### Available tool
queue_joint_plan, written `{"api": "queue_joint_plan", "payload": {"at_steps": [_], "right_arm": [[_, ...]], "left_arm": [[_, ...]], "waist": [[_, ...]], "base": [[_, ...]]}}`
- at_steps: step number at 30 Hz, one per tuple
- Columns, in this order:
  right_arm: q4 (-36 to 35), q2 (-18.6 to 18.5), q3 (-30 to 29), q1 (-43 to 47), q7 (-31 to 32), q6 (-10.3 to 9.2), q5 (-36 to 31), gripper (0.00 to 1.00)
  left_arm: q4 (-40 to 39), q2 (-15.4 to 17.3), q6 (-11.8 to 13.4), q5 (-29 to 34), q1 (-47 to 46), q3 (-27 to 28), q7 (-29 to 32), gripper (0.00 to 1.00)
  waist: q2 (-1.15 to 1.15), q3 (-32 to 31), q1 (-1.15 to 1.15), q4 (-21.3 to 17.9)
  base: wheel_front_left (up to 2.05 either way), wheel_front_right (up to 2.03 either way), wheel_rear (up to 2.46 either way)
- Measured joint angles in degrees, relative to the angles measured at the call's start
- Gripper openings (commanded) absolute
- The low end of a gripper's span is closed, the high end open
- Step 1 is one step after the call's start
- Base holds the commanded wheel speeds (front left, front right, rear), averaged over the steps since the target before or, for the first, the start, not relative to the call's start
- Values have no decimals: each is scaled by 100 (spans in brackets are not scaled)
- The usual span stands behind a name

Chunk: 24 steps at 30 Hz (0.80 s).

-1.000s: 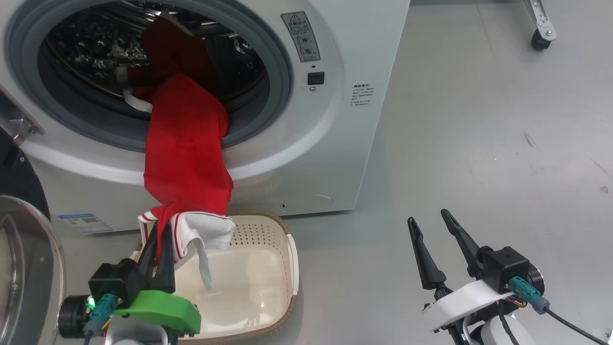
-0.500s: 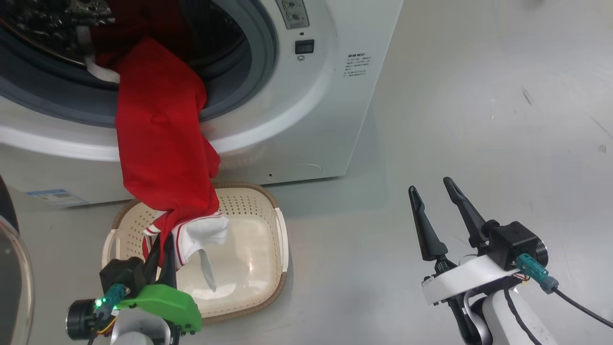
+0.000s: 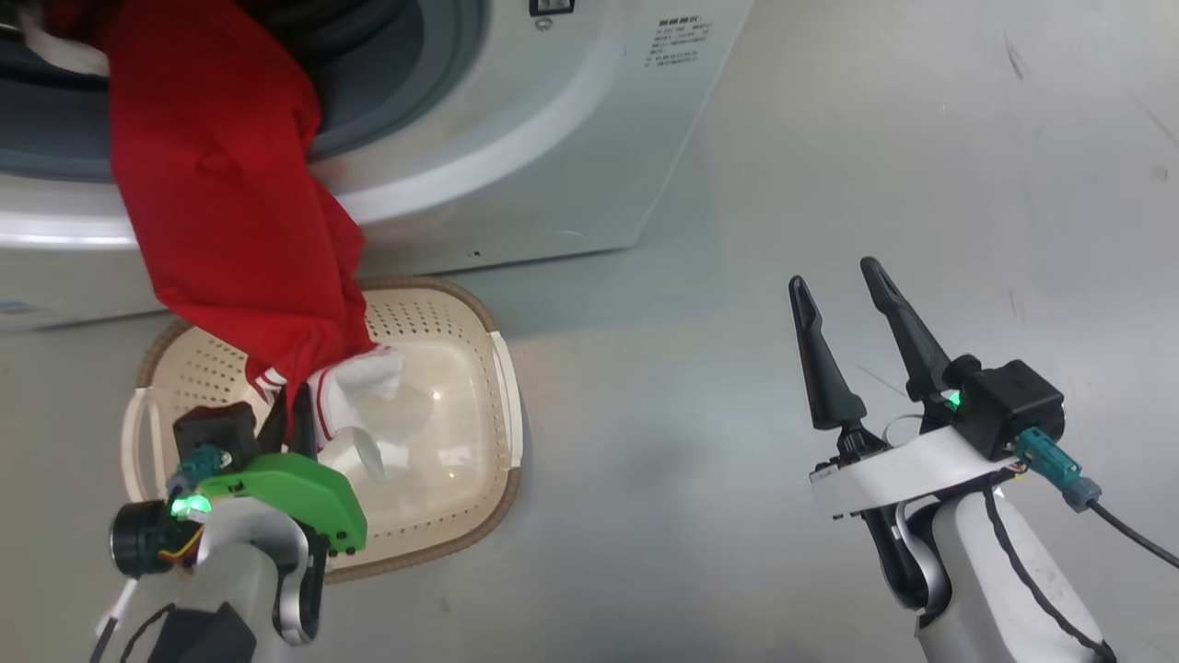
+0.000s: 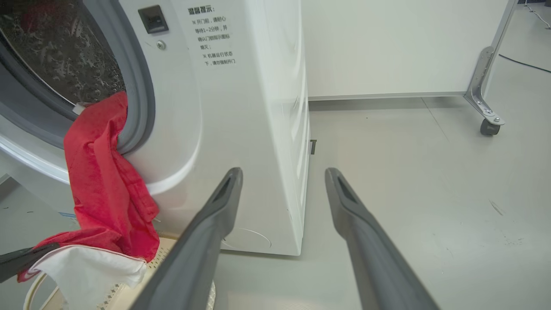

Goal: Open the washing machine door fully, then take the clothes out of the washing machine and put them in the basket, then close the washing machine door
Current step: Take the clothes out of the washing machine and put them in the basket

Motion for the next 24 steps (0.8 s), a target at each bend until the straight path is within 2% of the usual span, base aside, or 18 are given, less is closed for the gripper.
{"api": "queue_joint_plan", "payload": {"at_steps": [9,17,18,20,21,22,23,24], "right_arm": [[-69,-1,-11,-370,0,-1,70,100],[-22,-2,-14,-449,1,-1,86,100],[-12,-2,-14,-449,0,-1,86,100],[31,-2,-15,-450,0,-1,87,100],[60,-2,-15,-450,1,-1,87,100],[79,-2,-15,-450,1,-1,87,100],[92,-2,-15,-450,0,-1,87,100],[109,-2,-15,-450,0,-1,87,100]], "left_arm": [[766,33,-110,-87,-767,119,25,0],[1348,19,-231,-189,-1030,165,-10,0],[1405,20,-253,-190,-1071,169,-21,3],[1526,18,-299,-216,-1133,172,-64,47],[1605,16,-308,-226,-1152,174,-69,47],[1660,13,-311,-232,-1157,172,-75,79],[1725,13,-347,-234,-1161,172,-115,98],[1781,12,-357,-236,-1164,171,-121,100]], "waist": [[0,628,0,-183],[0,787,0,-244],[0,786,0,-243],[0,773,0,-241],[0,756,0,-239],[0,737,0,-237],[0,716,0,-233],[0,695,0,-230]], "base": [[0,0,0],[0,0,0],[0,0,0],[0,0,0],[0,0,0],[0,0,0],[0,0,0],[0,0,0]]}}
